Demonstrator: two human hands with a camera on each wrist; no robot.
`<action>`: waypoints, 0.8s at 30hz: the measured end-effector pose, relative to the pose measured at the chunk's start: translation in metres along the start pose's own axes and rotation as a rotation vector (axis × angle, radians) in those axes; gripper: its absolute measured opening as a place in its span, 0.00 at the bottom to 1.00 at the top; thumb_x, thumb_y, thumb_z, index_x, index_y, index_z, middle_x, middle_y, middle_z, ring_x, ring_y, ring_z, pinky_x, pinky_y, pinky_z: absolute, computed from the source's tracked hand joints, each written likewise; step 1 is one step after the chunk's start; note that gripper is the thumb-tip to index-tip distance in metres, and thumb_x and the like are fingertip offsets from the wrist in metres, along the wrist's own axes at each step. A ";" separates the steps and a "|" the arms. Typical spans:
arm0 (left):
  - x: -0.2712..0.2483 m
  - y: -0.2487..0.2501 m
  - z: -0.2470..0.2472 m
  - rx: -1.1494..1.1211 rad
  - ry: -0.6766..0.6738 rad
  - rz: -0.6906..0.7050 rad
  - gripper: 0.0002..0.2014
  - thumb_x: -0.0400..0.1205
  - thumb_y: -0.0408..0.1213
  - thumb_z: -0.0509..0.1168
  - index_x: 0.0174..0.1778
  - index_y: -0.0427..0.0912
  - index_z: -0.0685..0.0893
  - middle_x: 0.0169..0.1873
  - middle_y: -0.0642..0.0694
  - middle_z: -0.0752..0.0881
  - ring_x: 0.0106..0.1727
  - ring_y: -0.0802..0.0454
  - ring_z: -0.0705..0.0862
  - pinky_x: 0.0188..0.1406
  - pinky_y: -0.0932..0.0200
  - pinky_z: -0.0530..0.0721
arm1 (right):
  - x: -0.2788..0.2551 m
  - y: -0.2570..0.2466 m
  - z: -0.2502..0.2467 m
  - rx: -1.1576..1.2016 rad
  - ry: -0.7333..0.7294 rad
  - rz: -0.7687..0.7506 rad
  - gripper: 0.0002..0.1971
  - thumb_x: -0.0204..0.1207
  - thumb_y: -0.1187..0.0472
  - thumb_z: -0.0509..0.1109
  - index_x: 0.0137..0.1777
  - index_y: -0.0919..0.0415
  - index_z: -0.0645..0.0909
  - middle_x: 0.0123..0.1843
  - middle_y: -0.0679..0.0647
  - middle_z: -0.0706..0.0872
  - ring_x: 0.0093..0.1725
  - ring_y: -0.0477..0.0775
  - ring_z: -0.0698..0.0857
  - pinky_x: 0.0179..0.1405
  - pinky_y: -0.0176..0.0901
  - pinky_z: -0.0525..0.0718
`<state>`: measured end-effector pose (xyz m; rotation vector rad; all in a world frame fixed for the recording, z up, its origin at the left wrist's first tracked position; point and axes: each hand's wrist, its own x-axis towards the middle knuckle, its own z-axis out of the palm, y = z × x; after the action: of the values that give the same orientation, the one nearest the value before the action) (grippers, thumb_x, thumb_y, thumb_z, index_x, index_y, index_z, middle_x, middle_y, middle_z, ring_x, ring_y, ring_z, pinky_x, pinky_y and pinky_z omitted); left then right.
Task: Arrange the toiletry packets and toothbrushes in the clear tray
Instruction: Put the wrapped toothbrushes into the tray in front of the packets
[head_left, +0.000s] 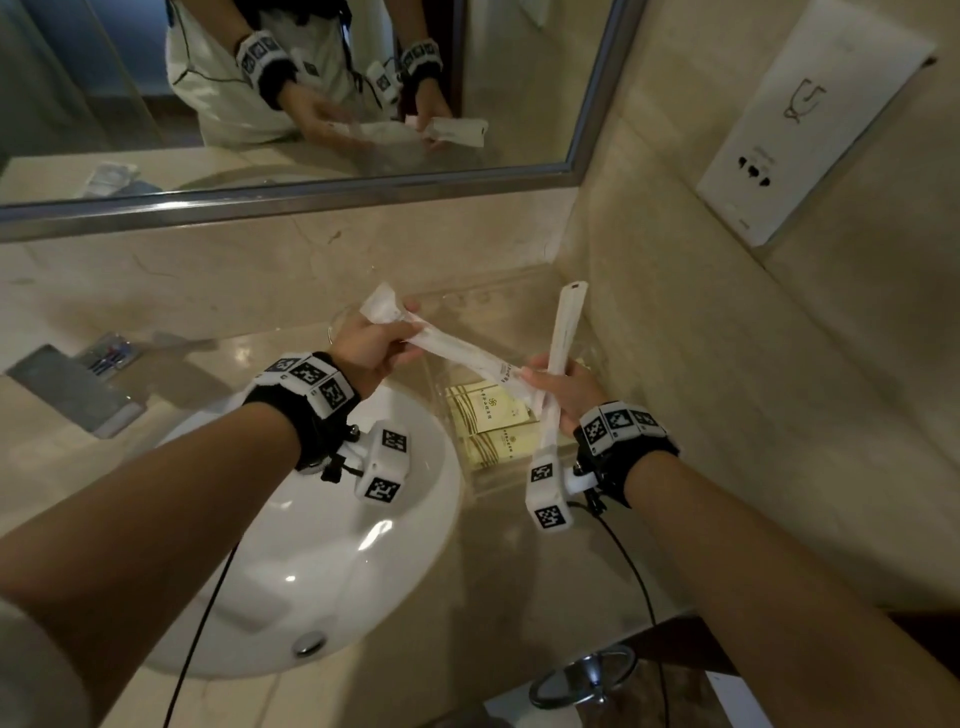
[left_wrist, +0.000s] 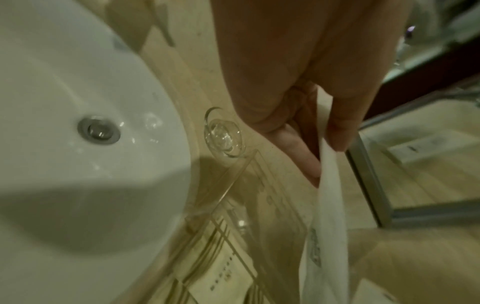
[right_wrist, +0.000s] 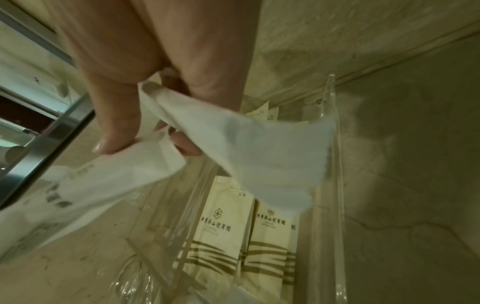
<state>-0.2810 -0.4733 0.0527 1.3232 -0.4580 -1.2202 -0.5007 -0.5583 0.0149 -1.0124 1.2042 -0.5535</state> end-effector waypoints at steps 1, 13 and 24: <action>0.001 0.000 -0.001 -0.034 -0.005 -0.010 0.07 0.79 0.23 0.62 0.44 0.39 0.82 0.32 0.45 0.88 0.30 0.56 0.88 0.30 0.69 0.87 | 0.000 0.001 -0.001 0.003 -0.008 0.020 0.06 0.73 0.66 0.74 0.44 0.58 0.79 0.36 0.54 0.81 0.30 0.49 0.78 0.30 0.38 0.80; 0.005 -0.004 -0.003 -0.099 0.118 -0.029 0.08 0.80 0.37 0.65 0.44 0.34 0.82 0.37 0.42 0.87 0.28 0.57 0.88 0.37 0.65 0.88 | -0.002 0.001 -0.005 0.029 -0.033 -0.007 0.07 0.73 0.58 0.74 0.44 0.62 0.82 0.29 0.52 0.82 0.23 0.44 0.76 0.28 0.34 0.77; -0.006 -0.016 0.001 0.321 -0.023 -0.310 0.10 0.76 0.30 0.69 0.51 0.32 0.82 0.37 0.42 0.84 0.27 0.56 0.86 0.23 0.69 0.86 | 0.002 -0.015 -0.031 -0.249 0.456 -0.120 0.13 0.78 0.65 0.67 0.60 0.72 0.81 0.34 0.55 0.81 0.28 0.48 0.77 0.15 0.23 0.74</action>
<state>-0.2907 -0.4659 0.0411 1.7020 -0.4923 -1.4604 -0.5272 -0.5776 0.0264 -1.2140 1.6521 -0.7698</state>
